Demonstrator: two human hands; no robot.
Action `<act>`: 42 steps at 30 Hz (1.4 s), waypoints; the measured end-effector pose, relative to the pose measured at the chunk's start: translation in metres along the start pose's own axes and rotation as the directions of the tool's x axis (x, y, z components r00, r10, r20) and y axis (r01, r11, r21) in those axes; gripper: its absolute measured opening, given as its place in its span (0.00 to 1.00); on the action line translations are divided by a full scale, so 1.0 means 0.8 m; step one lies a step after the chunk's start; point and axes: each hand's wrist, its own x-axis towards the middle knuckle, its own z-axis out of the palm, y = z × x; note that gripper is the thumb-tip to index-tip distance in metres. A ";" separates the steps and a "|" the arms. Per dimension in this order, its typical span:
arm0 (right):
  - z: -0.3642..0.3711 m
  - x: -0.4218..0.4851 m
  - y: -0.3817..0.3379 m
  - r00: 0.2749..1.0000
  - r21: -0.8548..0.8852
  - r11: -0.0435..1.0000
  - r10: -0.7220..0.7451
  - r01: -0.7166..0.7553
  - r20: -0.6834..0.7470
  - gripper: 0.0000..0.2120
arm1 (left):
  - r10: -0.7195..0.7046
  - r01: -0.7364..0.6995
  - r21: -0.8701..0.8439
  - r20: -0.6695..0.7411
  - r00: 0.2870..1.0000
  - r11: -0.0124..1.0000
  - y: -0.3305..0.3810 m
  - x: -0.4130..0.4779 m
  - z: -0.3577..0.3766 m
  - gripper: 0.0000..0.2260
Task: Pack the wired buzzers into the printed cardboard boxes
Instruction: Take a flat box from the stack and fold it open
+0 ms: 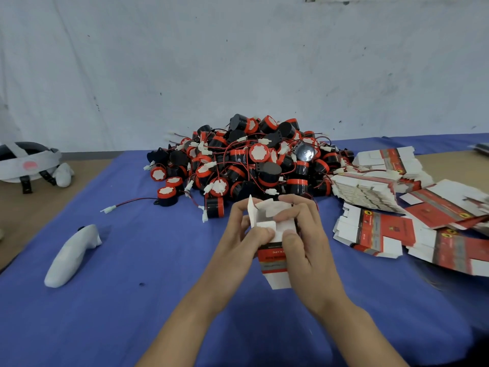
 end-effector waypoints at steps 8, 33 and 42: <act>0.006 -0.009 0.001 0.995 -0.225 0.972 -0.052 0.069 0.082 0.18 | 0.047 -0.047 -0.005 -0.022 0.999 0.999 -0.004 0.000 -0.005 0.13; -0.011 0.004 0.000 0.998 -0.293 0.956 -0.030 0.012 -0.054 0.18 | -0.184 0.182 -0.171 0.006 0.983 0.968 0.013 0.003 0.007 0.20; -0.017 0.003 0.002 0.999 -0.340 0.939 -0.044 0.049 0.023 0.20 | -0.139 0.136 -0.152 -0.011 0.990 0.979 0.014 -0.002 0.005 0.21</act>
